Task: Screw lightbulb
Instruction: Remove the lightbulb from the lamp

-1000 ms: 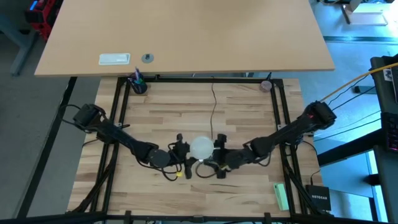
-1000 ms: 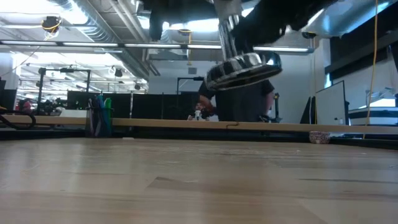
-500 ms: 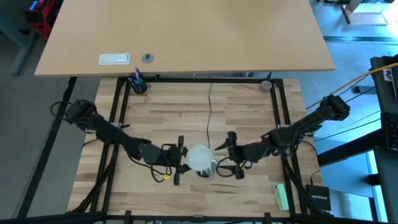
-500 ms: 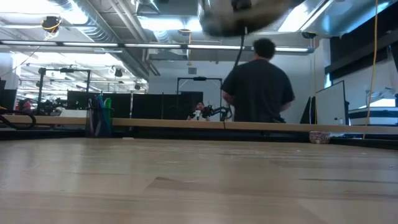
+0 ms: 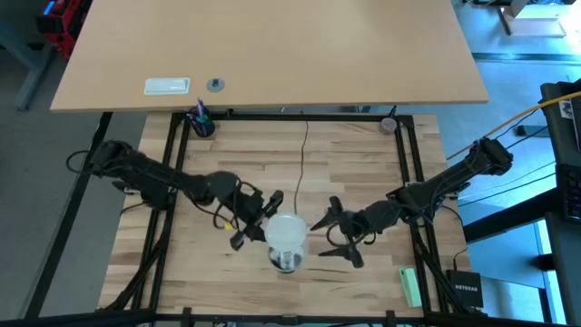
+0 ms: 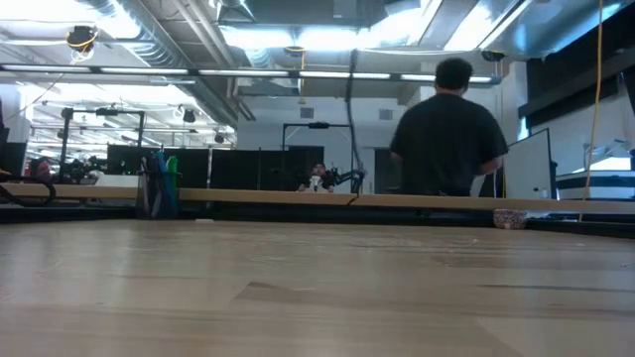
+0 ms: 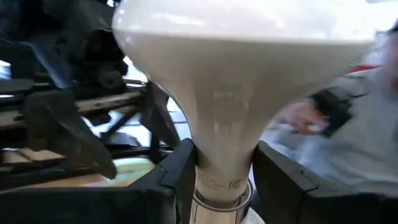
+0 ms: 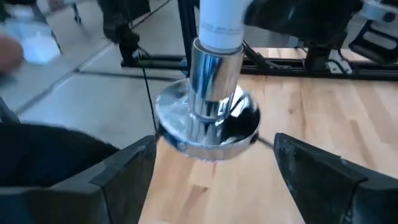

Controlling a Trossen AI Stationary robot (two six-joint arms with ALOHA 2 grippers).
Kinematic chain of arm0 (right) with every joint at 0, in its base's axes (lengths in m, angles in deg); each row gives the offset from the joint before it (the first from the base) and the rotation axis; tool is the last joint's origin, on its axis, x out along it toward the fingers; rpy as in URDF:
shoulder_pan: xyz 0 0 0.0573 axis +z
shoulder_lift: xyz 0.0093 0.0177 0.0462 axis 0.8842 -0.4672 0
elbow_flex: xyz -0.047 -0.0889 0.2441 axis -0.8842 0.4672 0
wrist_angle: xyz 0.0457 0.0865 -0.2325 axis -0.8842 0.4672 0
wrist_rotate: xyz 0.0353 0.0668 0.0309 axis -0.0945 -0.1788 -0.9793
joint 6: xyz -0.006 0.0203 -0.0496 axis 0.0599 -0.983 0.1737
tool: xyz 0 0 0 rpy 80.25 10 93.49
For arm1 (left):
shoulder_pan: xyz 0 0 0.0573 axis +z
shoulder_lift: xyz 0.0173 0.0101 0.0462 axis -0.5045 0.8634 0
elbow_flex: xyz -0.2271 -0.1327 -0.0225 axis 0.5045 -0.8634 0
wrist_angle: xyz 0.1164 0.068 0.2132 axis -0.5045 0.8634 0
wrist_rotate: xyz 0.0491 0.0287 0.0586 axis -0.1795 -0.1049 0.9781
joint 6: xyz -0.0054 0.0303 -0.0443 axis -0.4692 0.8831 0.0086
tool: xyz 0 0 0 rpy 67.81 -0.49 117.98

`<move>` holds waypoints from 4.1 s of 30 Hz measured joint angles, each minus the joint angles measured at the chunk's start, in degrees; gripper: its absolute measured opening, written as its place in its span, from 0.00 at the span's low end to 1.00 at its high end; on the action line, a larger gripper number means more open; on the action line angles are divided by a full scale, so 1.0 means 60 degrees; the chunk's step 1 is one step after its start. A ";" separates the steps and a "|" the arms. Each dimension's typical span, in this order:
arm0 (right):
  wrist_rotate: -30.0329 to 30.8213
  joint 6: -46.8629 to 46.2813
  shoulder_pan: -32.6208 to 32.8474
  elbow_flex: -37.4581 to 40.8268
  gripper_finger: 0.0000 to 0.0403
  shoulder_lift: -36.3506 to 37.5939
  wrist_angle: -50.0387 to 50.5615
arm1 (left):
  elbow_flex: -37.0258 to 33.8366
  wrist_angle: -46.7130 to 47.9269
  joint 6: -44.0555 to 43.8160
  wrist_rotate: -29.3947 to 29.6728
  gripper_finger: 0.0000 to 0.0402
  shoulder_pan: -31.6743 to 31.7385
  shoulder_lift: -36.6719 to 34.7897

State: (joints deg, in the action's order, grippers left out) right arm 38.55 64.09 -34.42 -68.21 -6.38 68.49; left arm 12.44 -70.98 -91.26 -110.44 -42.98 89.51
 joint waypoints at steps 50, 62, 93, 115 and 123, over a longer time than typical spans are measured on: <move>0.1430 -0.0690 -0.1741 0.0018 0.81 0.0020 0.2241 | -0.0131 0.6127 -0.0913 0.5023 0.62 0.0819 -0.2373; 0.1329 -0.1487 -0.0984 0.0547 0.81 0.0454 0.3202 | -0.1720 0.5672 -0.1875 0.6816 0.63 -0.1001 -0.2815; 0.2887 -0.1274 0.0000 0.2667 0.81 0.0439 -0.0192 | -0.2677 -0.1091 -0.1074 0.8778 0.63 -0.2099 0.2459; 0.3040 -0.1131 0.0000 0.2667 0.81 0.0439 -0.0187 | -0.1903 -0.3521 -0.0003 0.8363 0.63 -0.1545 0.4351; 0.3040 -0.1022 0.0000 0.2667 0.81 0.0439 -0.0148 | -0.1920 -0.3702 0.0119 0.8368 0.63 -0.1472 0.4360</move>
State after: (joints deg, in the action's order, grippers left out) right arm 56.79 57.96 -34.42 -52.21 -3.75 67.60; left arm 0.92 -93.19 -90.55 -60.23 -51.82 115.67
